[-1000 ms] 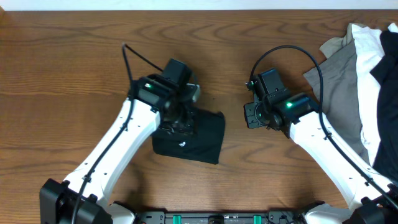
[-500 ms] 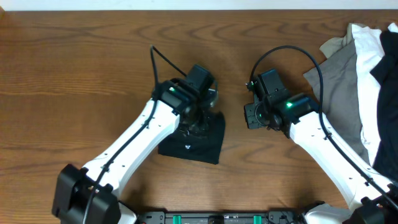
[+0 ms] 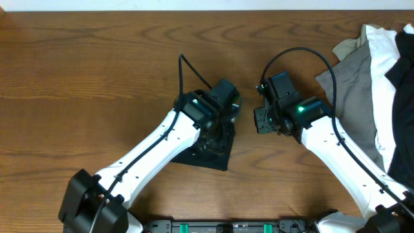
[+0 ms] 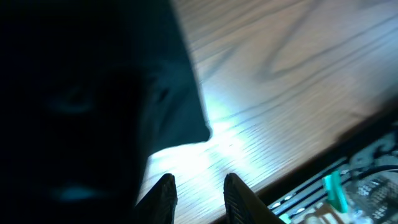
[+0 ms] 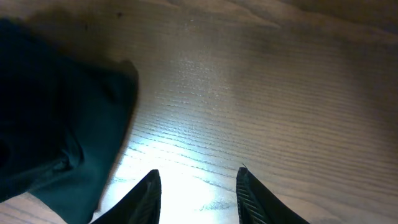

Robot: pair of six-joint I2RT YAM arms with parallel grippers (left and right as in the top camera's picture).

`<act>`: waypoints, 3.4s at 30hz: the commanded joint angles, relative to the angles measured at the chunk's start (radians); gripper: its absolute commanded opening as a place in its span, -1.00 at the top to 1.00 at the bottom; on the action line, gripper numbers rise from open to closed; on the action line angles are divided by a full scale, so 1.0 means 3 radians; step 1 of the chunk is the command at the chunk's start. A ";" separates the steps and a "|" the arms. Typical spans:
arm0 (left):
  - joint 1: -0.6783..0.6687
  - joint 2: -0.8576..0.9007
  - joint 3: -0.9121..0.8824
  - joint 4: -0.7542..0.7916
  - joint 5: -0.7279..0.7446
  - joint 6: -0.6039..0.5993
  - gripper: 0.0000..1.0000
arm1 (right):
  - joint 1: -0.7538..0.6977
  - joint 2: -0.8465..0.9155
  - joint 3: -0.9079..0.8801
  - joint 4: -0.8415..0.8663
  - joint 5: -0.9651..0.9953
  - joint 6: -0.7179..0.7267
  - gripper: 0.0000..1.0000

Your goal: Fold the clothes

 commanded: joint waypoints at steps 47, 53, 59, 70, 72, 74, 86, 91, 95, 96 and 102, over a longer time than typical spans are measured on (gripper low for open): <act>0.1445 0.0395 -0.0121 -0.0098 -0.0902 -0.0125 0.36 | 0.0971 0.0407 0.0014 0.1043 -0.1439 -0.0638 -0.21; 0.1445 0.0397 -0.0123 -0.0088 -0.0902 -0.0125 0.35 | 0.1048 0.0407 0.0014 0.1041 -0.1712 -0.0750 -0.20; 0.1445 0.0398 -0.0163 -0.0045 -0.0900 -0.0125 0.35 | 0.1087 0.0407 0.0014 0.1038 -0.1743 -0.0749 -0.18; 0.1442 0.0399 -0.0230 0.0041 -0.0635 -0.0125 0.35 | 0.1099 0.0495 0.0014 0.0903 -0.1223 -0.0635 0.09; 0.1442 0.0399 -0.0230 0.0039 -0.0635 -0.0123 0.35 | 0.1108 0.0535 0.0014 0.0898 -0.1223 -0.0635 0.38; 0.1442 0.0399 -0.0230 0.0038 -0.0633 -0.0125 0.35 | 0.1111 0.0565 0.0014 0.0896 -0.1222 -0.0635 0.91; 0.1361 0.0399 -0.0367 0.0306 -0.0373 -0.0125 0.34 | 0.0721 0.0553 0.0014 0.0258 -0.0500 0.0084 0.98; 0.1316 0.0399 -0.0642 0.0676 -0.0376 -0.0125 0.34 | 0.0645 0.0554 0.0013 -0.0005 -0.0201 0.0319 0.96; 0.1316 0.0399 -0.0772 0.0804 -0.0376 -0.0123 0.34 | 0.0652 0.0554 0.0013 -0.0013 -0.0201 0.0315 0.79; 0.1316 0.0399 -0.0782 0.0804 -0.0376 -0.0123 0.34 | 0.0655 0.0554 0.0013 -0.0014 -0.0202 0.0315 0.76; 0.1316 0.0399 -0.0791 0.0801 -0.0378 -0.0123 0.34 | 0.0655 0.0554 0.0013 -0.0038 -0.0187 0.0314 0.70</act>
